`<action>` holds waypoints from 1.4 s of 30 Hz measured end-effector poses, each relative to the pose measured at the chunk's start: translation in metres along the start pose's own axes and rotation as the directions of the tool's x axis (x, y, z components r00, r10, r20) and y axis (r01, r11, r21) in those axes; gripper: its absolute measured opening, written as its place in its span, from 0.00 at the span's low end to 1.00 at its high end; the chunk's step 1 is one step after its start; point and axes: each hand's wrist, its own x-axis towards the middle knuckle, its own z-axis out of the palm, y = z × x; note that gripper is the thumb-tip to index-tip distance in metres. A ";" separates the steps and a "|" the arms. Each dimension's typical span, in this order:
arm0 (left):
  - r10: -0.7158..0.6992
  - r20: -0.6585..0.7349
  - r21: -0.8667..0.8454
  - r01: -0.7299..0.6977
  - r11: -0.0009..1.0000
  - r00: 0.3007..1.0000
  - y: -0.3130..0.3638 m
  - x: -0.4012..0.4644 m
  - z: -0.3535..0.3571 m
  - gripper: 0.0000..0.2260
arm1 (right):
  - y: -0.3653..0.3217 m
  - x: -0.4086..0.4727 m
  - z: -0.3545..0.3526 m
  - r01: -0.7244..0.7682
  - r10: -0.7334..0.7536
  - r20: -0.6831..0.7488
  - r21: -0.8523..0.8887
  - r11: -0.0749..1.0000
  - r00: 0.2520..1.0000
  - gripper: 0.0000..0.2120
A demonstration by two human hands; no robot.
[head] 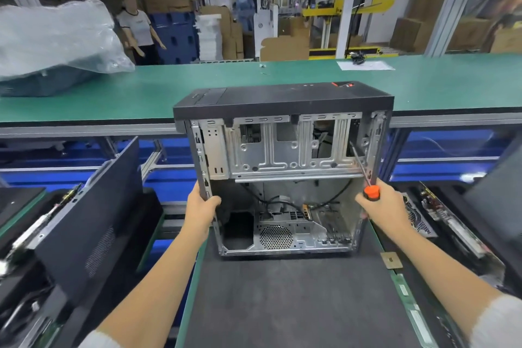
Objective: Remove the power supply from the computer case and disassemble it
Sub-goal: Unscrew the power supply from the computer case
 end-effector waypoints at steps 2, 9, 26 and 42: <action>0.007 0.008 -0.023 -0.007 1.000 1.000 -0.002 -0.001 0.003 0.21 | 0.003 0.000 -0.002 0.013 -0.013 -0.016 0.003 1.000 1.000 0.07; 0.032 0.050 0.007 -0.033 0.999 0.998 -0.009 -0.001 0.006 0.19 | 0.017 -0.012 0.004 0.082 -0.081 -0.078 0.010 0.997 0.994 0.08; -0.625 0.275 0.701 0.293 0.651 0.730 -0.008 -0.040 0.016 0.20 | 0.131 0.035 -0.050 -0.221 0.316 0.037 -0.638 0.738 0.948 0.23; -0.282 0.219 0.310 0.208 0.928 0.934 -0.010 -0.057 0.082 0.12 | 0.148 0.070 -0.045 -0.111 0.410 0.270 -0.706 0.700 0.871 0.26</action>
